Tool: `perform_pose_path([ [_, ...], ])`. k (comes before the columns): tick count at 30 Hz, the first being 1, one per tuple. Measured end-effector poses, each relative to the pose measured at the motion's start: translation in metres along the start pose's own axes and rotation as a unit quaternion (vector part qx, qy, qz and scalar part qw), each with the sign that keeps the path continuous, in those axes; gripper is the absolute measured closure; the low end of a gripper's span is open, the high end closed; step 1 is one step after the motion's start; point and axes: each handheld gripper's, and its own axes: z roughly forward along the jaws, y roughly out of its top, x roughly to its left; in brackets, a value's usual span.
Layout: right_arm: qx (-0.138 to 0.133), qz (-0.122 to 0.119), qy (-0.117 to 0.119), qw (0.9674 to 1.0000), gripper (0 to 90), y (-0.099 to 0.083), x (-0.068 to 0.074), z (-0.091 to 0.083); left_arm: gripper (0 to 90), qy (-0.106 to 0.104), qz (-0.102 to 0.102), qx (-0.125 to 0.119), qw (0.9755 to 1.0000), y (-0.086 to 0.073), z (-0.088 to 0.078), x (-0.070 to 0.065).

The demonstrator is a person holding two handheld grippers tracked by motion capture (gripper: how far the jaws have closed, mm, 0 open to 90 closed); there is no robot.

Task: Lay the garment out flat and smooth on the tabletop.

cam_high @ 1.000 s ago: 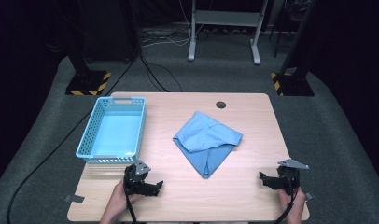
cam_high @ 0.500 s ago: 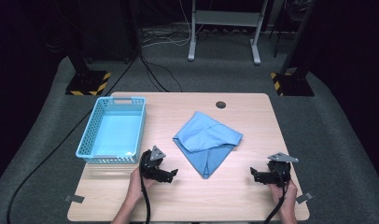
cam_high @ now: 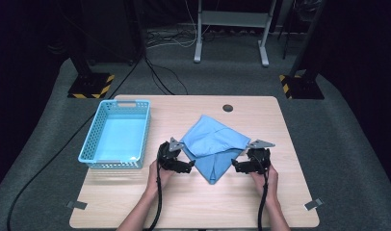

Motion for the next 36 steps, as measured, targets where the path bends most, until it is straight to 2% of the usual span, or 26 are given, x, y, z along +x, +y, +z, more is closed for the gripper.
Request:
perform_pose_path([
  [3,-0.009,0.009,0.004,0.9999,0.0,0.011,0.006,0.010,0.0,0.002,-0.001,-0.007,1.0000,0.007,0.007,-0.002],
  [6,-0.010,0.005,0.000,0.9999,0.0,0.021,0.012,0.021,0.0,0.008,0.001,-0.012,0.9999,0.015,0.014,-0.004],
  [8,-0.009,0.004,-0.006,0.9999,0.0,0.027,0.014,0.027,0.0,0.010,-0.001,-0.009,0.9999,0.021,0.021,-0.003],
  [10,-0.007,0.008,-0.003,0.9999,0.3,0.032,0.014,0.035,0.0,0.014,0.001,0.004,0.9999,0.024,0.029,-0.002],
  [12,-0.005,0.007,-0.012,0.9999,1.4,0.033,0.014,0.044,0.0,0.018,0.001,0.015,0.9997,0.027,0.037,-0.002],
  [15,0.014,0.011,-0.012,0.9998,0.2,0.032,0.014,0.058,0.0,0.030,0.004,0.025,0.9992,0.026,0.045,-0.003],
  [17,0.028,0.005,-0.017,0.9994,0.0,0.030,0.016,0.068,0.0,0.033,0.006,0.031,0.9990,0.025,0.047,-0.003],
  [18,0.039,0.003,-0.019,0.9991,0.0,0.030,0.017,0.073,0.0,0.053,0.022,0.047,0.9973,0.023,0.053,-0.006],
  [20,0.056,-0.007,-0.021,0.9982,0.0,0.028,0.019,0.079,0.0,0.050,0.017,0.042,0.9977,0.022,0.054,-0.006],
  [24,0.052,0.001,-0.016,0.9985,0.0,0.027,0.018,0.080,0.0,0.046,0.020,0.043,0.9978,0.022,0.054,-0.005],
  [36,0.053,0.003,-0.018,0.9984,0.0,0.023,0.021,0.076,0.4,0.033,0.002,0.050,0.9982,0.019,0.052,-0.005],
])
